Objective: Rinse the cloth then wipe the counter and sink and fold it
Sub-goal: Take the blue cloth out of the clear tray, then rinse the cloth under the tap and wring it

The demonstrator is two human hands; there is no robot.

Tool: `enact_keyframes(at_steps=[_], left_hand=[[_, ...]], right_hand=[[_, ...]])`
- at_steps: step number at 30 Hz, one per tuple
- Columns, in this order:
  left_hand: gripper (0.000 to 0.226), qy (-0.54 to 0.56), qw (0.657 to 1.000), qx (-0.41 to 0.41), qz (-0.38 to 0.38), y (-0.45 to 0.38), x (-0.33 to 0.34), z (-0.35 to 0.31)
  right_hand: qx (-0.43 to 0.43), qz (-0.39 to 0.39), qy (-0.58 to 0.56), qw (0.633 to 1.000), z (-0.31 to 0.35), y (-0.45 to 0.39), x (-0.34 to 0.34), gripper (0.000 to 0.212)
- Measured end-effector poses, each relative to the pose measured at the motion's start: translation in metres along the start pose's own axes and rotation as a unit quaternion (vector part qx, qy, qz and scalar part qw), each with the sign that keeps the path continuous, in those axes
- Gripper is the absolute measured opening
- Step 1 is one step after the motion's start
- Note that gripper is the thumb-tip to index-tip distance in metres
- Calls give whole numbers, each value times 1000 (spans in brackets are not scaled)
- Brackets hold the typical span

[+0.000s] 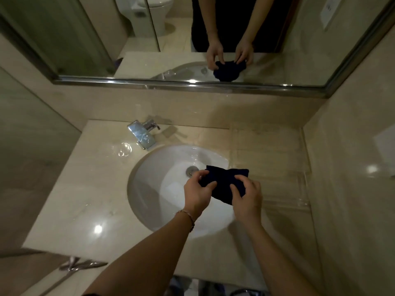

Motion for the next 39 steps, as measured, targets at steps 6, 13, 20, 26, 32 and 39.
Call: enact_keyframes(at_steps=[6, 13, 20, 26, 32, 39], left_hand=[[34, 14, 999, -5, -45, -12, -68, 32], [35, -25, 987, -86, -132, -2, -185, 133], [36, -10, 970, -151, -188, 33, -263, 214], [40, -71, 970, -162, -167, 45, -280, 253], [40, -158, 970, -159, -93, 41, -271, 266], [43, -209, 959, -162, -105, 36, -262, 258]], right_hand=[[-34, 51, -7, 998, 29, 13, 71, 30], [-68, 209, 15, 975, 48, 70, 208, 30], [-55, 295, 32, 953, 41, 133, 307, 30], [-50, 339, 74, 936, 20, 160, 343, 32], [-23, 328, 93, 940, -3, 154, 333, 35], [-19, 322, 94, 942, -7, 152, 330, 36]])
Point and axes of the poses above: each hand's wrist, its own y-axis away from the middle knuckle, its own x-axis out of the palm, z = x × y, the point moved 9 cm from there along -y, towards the middle knuckle, and after that the axes turned 14 degrees about -y, right-handed, at the moved point
